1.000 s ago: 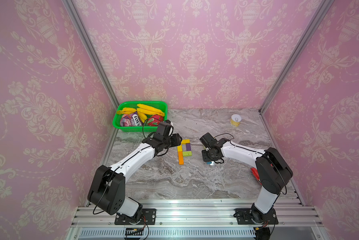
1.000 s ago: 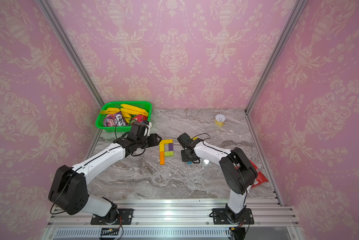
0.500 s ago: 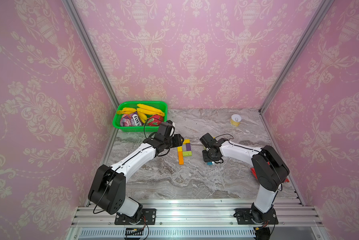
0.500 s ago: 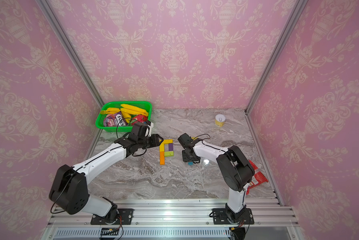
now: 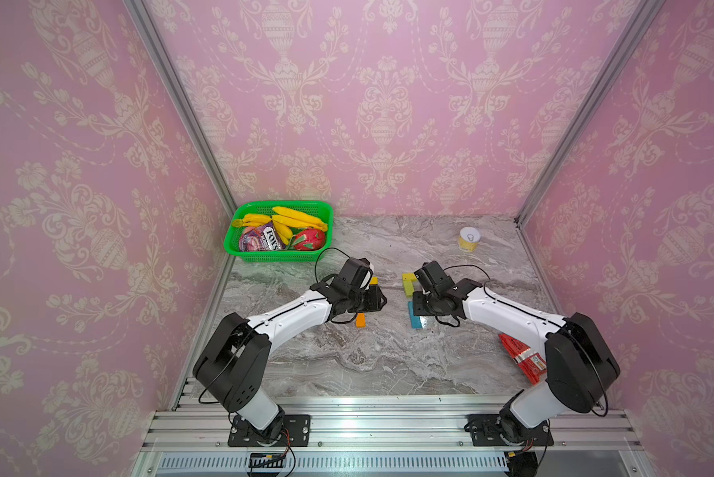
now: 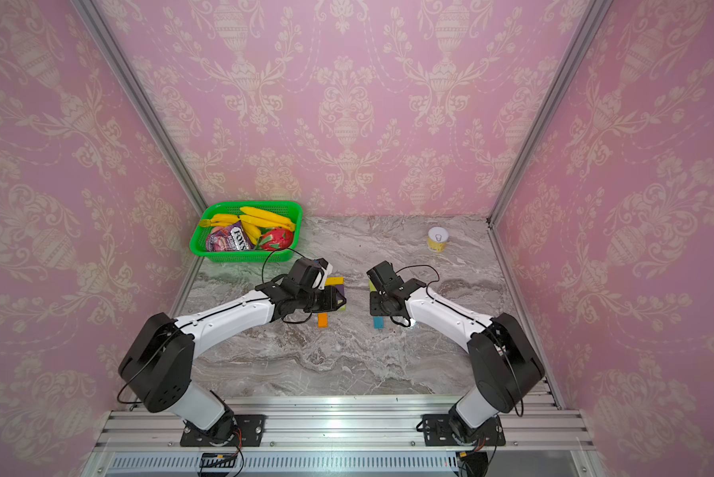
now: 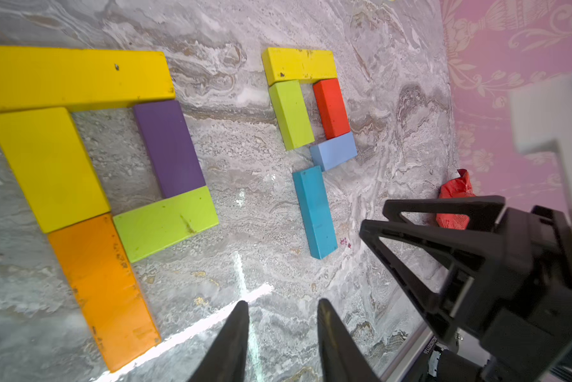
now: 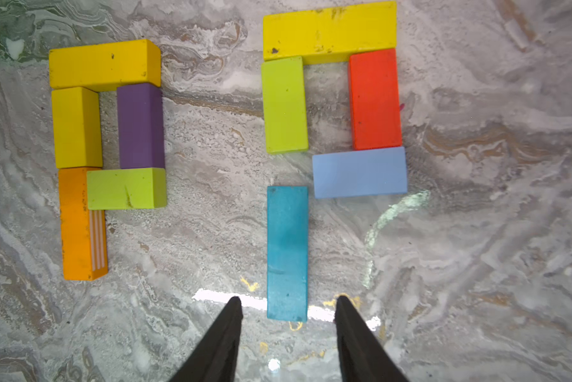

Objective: Assemble the letter p with building blocks
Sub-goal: Place the building block at the center of the board, then assemble the building block at the center of the board.

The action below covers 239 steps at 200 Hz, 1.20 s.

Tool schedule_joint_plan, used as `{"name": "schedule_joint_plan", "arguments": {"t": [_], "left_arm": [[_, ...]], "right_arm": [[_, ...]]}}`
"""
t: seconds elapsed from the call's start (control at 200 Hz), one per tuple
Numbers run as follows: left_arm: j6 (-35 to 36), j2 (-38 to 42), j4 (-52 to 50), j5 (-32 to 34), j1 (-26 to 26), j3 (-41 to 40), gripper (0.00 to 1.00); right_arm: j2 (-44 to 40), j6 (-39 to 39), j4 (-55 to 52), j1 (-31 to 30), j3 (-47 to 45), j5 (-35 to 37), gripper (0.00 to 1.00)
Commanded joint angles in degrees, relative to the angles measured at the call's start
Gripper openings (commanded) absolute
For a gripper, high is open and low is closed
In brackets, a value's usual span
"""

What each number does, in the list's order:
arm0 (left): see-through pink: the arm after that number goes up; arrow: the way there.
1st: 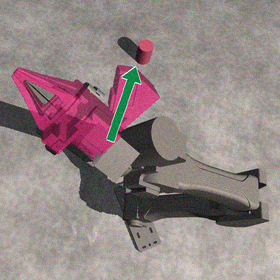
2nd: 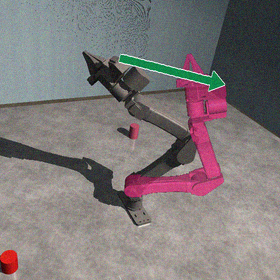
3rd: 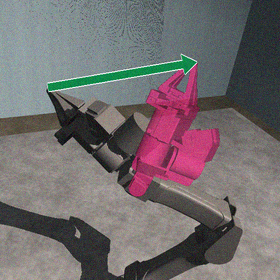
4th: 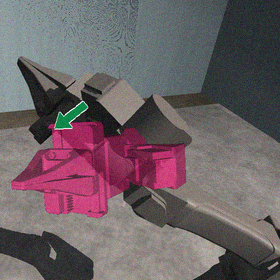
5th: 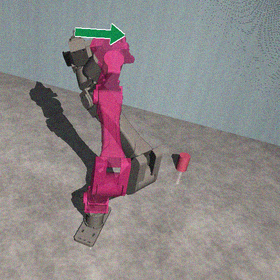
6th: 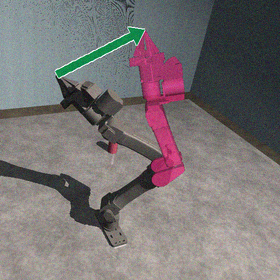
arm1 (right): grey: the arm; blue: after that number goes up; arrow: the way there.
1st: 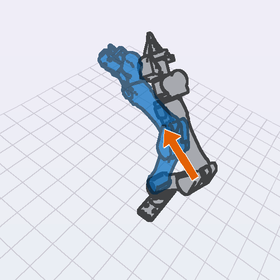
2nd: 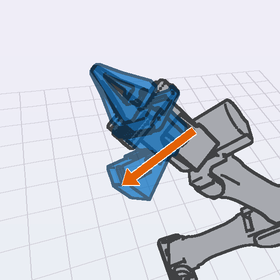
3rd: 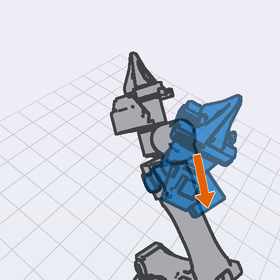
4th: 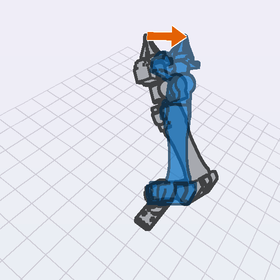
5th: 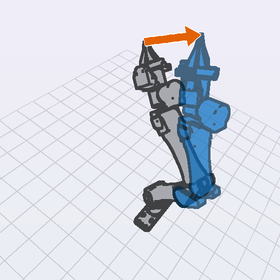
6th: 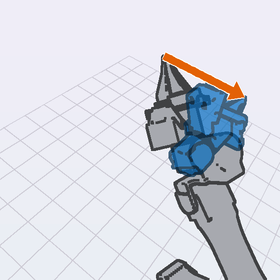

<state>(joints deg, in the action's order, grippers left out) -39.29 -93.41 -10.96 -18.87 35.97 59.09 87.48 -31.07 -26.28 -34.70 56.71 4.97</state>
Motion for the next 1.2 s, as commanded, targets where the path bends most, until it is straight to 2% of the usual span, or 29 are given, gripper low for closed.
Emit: {"name": "schedule_joint_plan", "arguments": {"t": [0.0, 0.155, 0.225, 0.49, 0.645, 0.895, 1.191], "left_arm": [[-2.86, -3.96, 3.18, -4.28, 1.53, -0.21, 0.19], [-4.05, -10.48, 2.52, -4.38, 3.66, 3.47, 0.0], [-5.05, -13.48, 2.46, -4.73, 4.06, 5.06, 0.0], [-7.03, -19.76, -0.83, -2.23, 6.06, 11.59, 0.0], [-6.02, -23.88, -7.02, 0.39, 7.52, 18.08, 0.0], [-5.8, -25.09, -12.59, 4.91, 8.24, 21.68, 0.0], [-4.58, -27.18, -13.59, 1.91, 8.24, 23.32, 0.0]], "right_arm": [[-2.57, -3.77, 3.62, 3.56, -7.51, -4.28, 0.32], [-3.03, -3.69, 7.1, 5.38, -12.4, -7.66, 0.13], [-2.6, -3.36, 9.02, 5.76, -13.73, -9.11, 0.09], [1.75, -1.58, 14.3, 8.06, -15.46, -15.76, 0.09], [5.51, -0.45, 15.93, 8.93, -14.4, -18.14, 0.09], [9.25, 0.13, 16.36, 9.84, -11.92, -19.91, 0.09], [10.52, 0.38, 15.47, 10.33, -10.08, -19.87, 0.09]]}}
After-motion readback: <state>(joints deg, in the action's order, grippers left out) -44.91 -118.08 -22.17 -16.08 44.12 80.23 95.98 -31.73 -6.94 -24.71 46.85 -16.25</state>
